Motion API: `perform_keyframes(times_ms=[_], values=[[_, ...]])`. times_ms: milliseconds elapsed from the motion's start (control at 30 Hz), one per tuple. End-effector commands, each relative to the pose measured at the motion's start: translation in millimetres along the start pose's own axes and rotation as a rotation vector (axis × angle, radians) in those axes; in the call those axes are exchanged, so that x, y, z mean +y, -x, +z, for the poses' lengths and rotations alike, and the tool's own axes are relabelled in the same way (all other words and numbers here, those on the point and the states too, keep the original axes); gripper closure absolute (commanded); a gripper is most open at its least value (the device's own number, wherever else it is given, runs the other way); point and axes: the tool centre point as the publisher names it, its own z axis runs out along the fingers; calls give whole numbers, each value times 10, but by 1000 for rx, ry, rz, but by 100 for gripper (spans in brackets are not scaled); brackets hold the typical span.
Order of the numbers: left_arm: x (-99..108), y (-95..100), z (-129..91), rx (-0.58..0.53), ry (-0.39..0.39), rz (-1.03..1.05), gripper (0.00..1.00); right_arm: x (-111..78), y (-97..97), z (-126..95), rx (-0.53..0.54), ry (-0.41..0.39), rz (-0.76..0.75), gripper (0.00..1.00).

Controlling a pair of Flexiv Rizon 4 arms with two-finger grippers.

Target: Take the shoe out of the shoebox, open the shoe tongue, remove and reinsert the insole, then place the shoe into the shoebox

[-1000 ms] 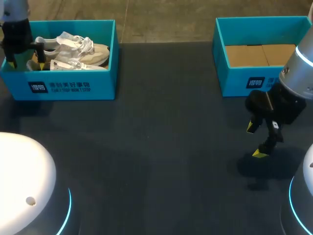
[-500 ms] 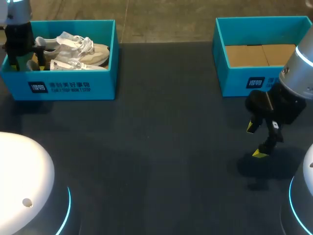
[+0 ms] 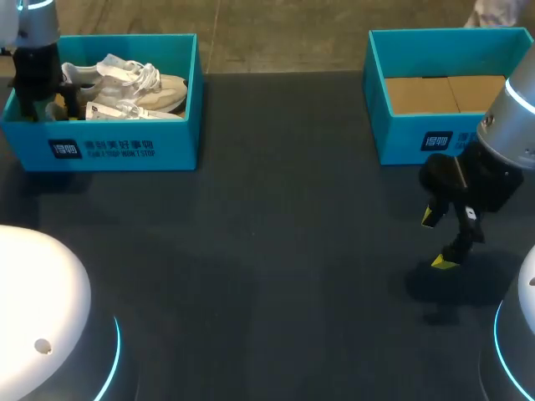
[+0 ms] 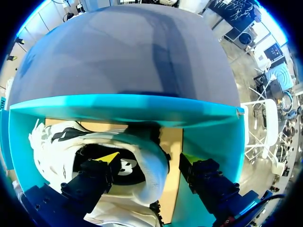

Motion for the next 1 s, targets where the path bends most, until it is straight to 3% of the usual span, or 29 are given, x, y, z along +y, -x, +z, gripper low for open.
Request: perform_keyframes(times_ms=[33, 733, 1000], values=[[7, 6, 28, 3, -2, 0, 20, 1, 0, 8, 0, -2, 1, 0], [14, -47, 177, 21, -27, -4, 34, 1, 0, 8, 0, -2, 1, 0], [22, -40, 237, 24, -40, -3, 30, 1, 0, 8, 0, -2, 1, 0]])
